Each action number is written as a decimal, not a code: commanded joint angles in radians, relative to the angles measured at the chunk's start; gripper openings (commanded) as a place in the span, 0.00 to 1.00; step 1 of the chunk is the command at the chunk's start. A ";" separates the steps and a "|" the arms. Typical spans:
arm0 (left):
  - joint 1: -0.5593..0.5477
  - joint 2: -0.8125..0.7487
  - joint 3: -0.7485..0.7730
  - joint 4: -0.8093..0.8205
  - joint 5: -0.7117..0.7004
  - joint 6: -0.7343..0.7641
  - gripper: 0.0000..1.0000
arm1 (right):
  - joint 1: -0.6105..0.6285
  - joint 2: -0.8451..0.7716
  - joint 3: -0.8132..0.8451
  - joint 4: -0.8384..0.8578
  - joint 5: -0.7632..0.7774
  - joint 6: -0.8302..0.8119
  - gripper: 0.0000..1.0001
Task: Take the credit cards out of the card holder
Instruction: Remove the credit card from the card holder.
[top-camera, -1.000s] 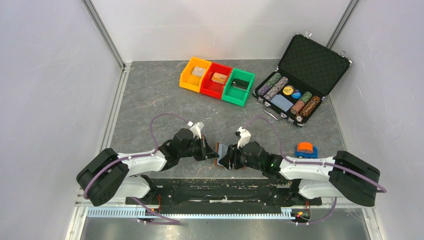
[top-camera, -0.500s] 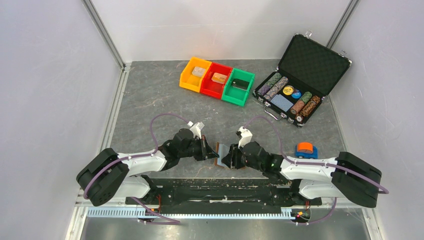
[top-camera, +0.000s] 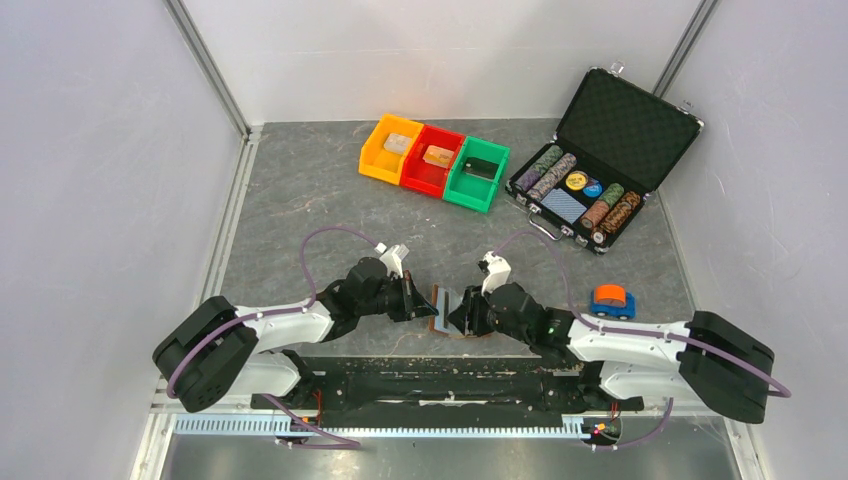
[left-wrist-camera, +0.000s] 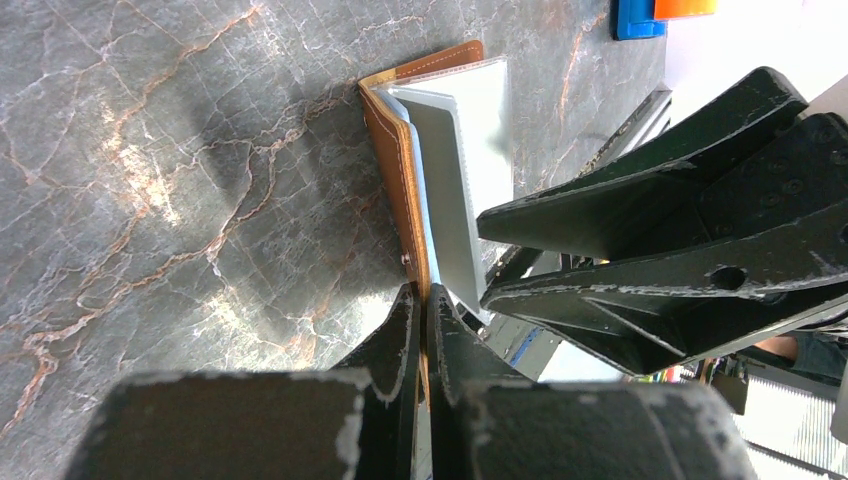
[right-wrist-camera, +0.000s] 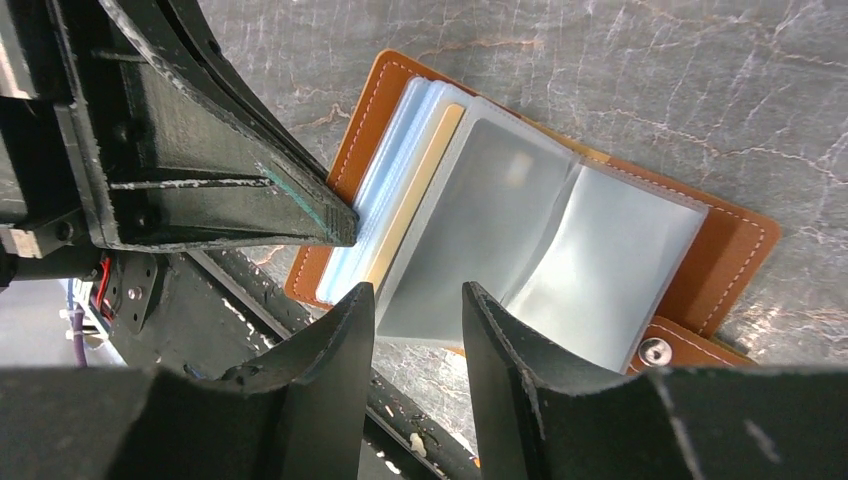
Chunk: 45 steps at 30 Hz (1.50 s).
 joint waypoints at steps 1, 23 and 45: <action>-0.006 -0.013 -0.004 0.042 -0.003 -0.038 0.02 | 0.005 -0.064 0.001 -0.044 0.062 -0.005 0.41; -0.014 -0.015 -0.006 0.041 -0.013 -0.036 0.02 | 0.008 -0.126 -0.002 -0.002 0.029 -0.032 0.52; -0.018 -0.025 -0.004 0.038 -0.013 -0.040 0.02 | 0.023 0.116 0.060 0.124 -0.058 -0.028 0.57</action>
